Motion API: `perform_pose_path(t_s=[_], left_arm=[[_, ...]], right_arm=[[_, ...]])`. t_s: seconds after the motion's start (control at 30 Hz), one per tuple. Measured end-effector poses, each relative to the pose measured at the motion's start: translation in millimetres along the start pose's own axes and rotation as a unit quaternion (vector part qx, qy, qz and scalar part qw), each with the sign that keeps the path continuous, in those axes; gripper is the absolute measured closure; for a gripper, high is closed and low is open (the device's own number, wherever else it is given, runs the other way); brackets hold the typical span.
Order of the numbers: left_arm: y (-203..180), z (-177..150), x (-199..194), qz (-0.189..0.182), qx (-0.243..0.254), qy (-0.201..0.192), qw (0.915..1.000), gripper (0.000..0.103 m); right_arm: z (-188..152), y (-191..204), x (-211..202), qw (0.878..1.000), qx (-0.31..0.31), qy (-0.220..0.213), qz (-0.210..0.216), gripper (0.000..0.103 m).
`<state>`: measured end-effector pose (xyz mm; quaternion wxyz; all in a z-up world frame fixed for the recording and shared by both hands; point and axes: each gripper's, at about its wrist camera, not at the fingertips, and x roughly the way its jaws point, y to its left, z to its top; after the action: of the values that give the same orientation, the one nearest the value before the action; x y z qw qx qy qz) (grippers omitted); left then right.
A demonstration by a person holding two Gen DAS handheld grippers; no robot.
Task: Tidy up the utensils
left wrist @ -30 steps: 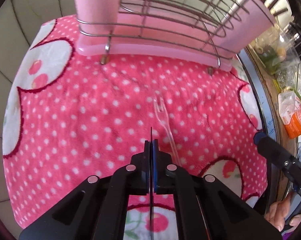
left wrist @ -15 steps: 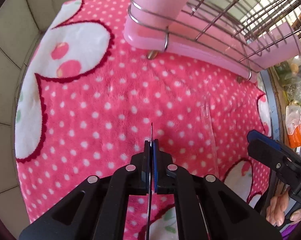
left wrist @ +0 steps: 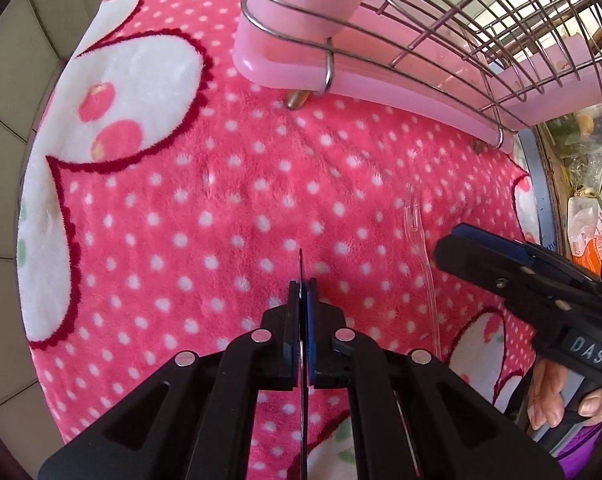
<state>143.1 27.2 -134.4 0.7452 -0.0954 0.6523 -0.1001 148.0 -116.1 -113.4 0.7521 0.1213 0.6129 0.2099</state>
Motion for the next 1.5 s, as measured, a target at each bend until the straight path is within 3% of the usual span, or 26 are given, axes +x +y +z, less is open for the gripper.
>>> perform_pose_path(t_s=[0.27, 0.33, 0.37, 0.5, 0.67, 0.8, 1.0, 1.27, 1.5], left_arm=[[8, -1, -3, -0.018, 0.0, -0.001, 0.9998, 0.1], [6, -2, -4, -0.015, 0.009, -0.004, 0.9998, 0.1], [5, -3, -5, -0.012, 0.015, -0.008, 0.9998, 0.1], [-3, -7, -8, -0.003, 0.027, -0.026, 0.9993, 0.101], [-7, -20, -37, -0.024, 0.028, -0.095, 0.9948, 0.101], [-10, -29, -71, -0.037, 0.024, -0.166, 0.9851, 0.101], [-14, -46, -120, -0.041, 0.017, -0.269, 0.962, 0.101], [-21, -50, -171, -0.022, 0.017, -0.342, 0.9394, 0.101], [-26, -52, -200, -0.015, 0.018, -0.381, 0.9243, 0.101]], right_arm=[[6, 24, 34, 0.995, -0.049, -0.002, -0.088, 0.073], [2, 25, 36, 0.992, -0.055, -0.022, -0.109, 0.089], [1, 25, 36, 0.991, -0.06, -0.027, -0.113, 0.089], [-2, 9, 26, 0.997, -0.026, -0.043, -0.058, 0.089], [-15, -6, -11, 0.996, -0.006, -0.093, -0.011, 0.089], [-28, -15, -47, 0.99, -0.009, -0.144, 0.01, 0.089], [-46, -15, -91, 0.977, -0.016, -0.211, 0.014, 0.089], [-63, -14, -150, 0.955, -0.018, -0.296, 0.019, 0.089], [-67, -22, -215, 0.923, -0.014, -0.385, 0.015, 0.089]])
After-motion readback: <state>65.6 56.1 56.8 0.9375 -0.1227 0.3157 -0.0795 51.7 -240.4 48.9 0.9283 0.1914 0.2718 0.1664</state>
